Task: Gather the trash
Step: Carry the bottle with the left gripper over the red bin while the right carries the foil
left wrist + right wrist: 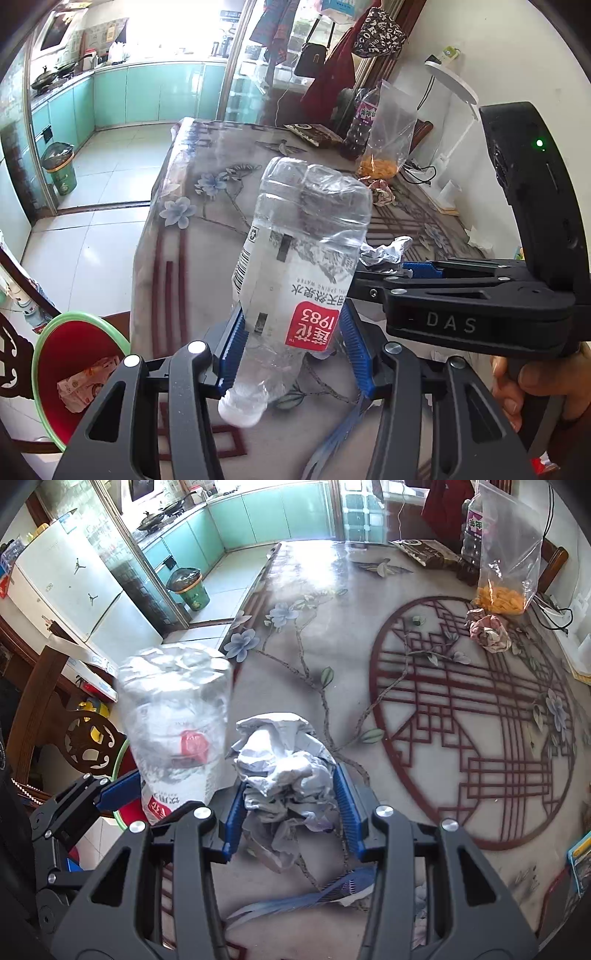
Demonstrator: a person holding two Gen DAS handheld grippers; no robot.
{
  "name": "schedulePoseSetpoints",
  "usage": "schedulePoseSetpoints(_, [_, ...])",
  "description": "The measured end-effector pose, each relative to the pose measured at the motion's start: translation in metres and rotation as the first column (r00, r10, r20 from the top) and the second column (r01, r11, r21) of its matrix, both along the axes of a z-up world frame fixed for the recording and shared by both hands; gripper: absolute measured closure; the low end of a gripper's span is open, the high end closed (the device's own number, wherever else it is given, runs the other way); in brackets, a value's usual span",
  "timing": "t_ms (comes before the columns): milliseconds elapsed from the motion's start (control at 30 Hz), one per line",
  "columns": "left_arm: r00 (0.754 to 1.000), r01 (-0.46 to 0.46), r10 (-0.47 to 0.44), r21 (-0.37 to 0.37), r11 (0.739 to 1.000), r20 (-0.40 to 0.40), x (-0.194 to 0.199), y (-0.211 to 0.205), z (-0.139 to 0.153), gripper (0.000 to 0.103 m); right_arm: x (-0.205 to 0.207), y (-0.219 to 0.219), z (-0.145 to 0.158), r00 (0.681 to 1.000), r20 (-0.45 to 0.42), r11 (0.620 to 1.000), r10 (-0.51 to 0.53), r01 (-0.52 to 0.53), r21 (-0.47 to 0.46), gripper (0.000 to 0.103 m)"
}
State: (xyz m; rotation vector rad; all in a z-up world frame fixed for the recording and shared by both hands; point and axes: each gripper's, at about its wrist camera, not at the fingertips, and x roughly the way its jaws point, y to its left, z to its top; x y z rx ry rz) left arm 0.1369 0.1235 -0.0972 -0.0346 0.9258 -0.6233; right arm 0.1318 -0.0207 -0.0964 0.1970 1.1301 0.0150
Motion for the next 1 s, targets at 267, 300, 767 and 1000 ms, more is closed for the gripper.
schedulePoseSetpoints(267, [0.994,-0.108,0.108,-0.001,0.994,-0.006,0.015,0.06,-0.006,0.057,0.01,0.035,0.002,0.999,0.002,0.999,0.038,-0.038,-0.011,0.06])
schedulePoseSetpoints(300, [0.992,-0.124,0.124,0.003,0.992,-0.009,0.017,0.068,-0.007,0.057,0.012,0.041,0.002,0.999,0.003,0.999,0.049,-0.049,-0.008,0.06])
schedulePoseSetpoints(767, [0.937,-0.335,0.344,0.126,0.934,-0.062,0.048,0.183,-0.039,0.057,0.03,0.122,-0.005,0.979,0.003,0.978,0.206,-0.206,0.018,0.059])
schedulePoseSetpoints(1000, [0.887,-0.435,0.452,0.16,0.886,-0.093,0.054,0.223,-0.05,0.057,0.038,0.166,-0.004,0.952,0.019,0.952,0.306,-0.306,0.019,0.059])
